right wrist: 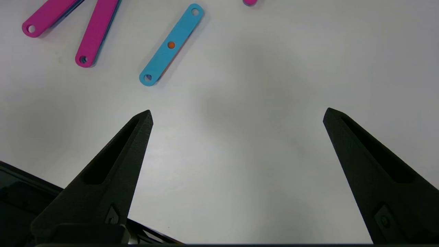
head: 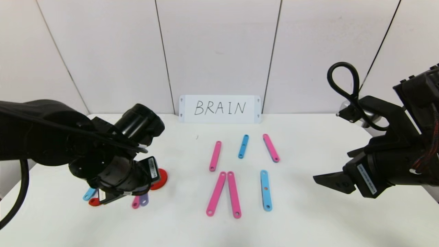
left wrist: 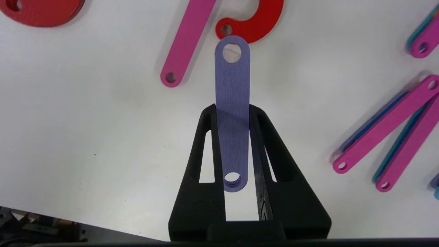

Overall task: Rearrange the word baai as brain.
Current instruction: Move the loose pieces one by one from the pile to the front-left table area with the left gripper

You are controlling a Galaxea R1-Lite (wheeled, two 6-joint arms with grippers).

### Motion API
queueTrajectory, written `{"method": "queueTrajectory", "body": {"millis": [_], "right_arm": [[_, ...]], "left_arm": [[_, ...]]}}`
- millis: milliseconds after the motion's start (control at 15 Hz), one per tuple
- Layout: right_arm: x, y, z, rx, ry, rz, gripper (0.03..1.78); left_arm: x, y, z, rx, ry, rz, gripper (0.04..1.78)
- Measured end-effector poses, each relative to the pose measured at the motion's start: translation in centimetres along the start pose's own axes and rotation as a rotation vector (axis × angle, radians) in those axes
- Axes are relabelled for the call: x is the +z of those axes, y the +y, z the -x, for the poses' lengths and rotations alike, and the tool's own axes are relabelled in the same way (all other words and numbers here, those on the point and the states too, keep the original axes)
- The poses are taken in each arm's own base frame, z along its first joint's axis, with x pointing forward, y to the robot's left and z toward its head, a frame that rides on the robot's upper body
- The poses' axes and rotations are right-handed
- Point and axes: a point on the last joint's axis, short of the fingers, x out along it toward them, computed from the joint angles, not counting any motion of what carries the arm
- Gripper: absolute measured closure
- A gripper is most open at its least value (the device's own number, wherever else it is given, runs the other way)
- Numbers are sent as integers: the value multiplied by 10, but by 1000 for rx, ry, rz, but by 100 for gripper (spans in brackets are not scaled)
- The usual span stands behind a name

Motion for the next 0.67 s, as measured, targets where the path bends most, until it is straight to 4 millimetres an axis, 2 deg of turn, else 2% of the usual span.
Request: {"method": "queueTrajectory", "body": {"millis": [267,667], "right_arm": [[0,1,0,2,1,3,7],[0,1,-3,4,10,5,7]], "left_arm": [[-19,8,-8,36,29,24,154],[-25,1,-33,17,29,59,154]]}}
